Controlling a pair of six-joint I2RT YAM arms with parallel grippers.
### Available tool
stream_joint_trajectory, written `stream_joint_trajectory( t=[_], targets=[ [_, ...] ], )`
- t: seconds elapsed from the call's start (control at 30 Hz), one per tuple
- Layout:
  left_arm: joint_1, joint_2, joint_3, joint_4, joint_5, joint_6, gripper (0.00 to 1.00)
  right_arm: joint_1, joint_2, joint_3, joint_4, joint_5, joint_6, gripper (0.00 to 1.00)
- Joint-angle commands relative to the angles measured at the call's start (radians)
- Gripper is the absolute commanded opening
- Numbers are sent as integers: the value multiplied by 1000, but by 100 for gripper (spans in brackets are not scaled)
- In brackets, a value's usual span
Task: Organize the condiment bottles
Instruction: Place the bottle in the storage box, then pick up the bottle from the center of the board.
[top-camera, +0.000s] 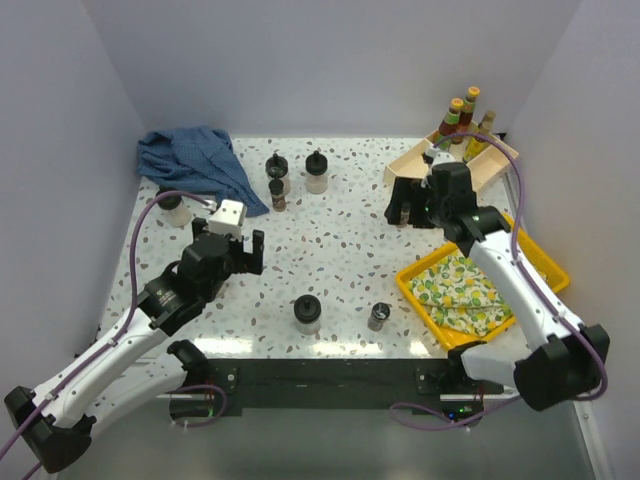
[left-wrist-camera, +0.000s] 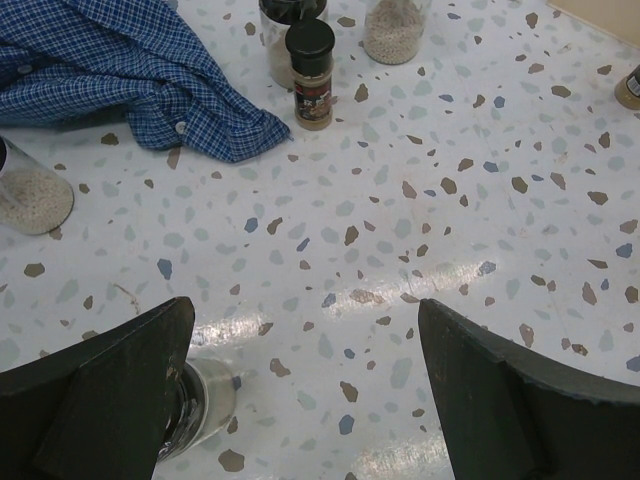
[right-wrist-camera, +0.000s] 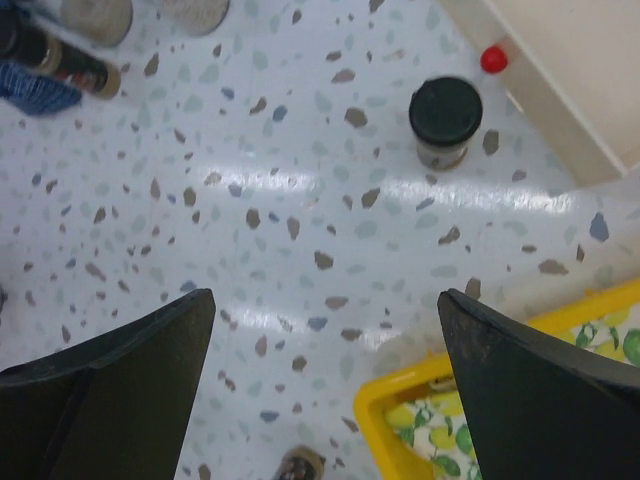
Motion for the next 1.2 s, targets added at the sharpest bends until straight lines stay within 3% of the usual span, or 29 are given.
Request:
stream_joint_trajectory(
  t=[0.0, 0.2, 0.33, 0.63, 0.77, 0.9, 1.17],
  targets=[
    [3, 2, 0, 39, -25, 2, 100, 28, -198, -115, -155, -131, -10, 99],
    [3, 13, 2, 36, -54, 2, 100, 70, -447, -284, -286, -178, 19, 98],
    [2, 17, 3, 33, -62, 3, 100, 85, -502, -287, -304, -198, 48, 94],
    [3, 13, 3, 33, -56, 2, 100, 140, -441, -295, -332, -137, 111, 89],
    [2, 13, 3, 33, -50, 3, 100, 282, -345, -290, -324, -88, 169, 89],
    [2, 8, 3, 33, -44, 3, 100, 447, -277, -258, -330, 60, 223, 89],
    [2, 8, 2, 36, -33, 3, 100, 619, -171, -215, -375, 217, 272, 85]
  ],
)
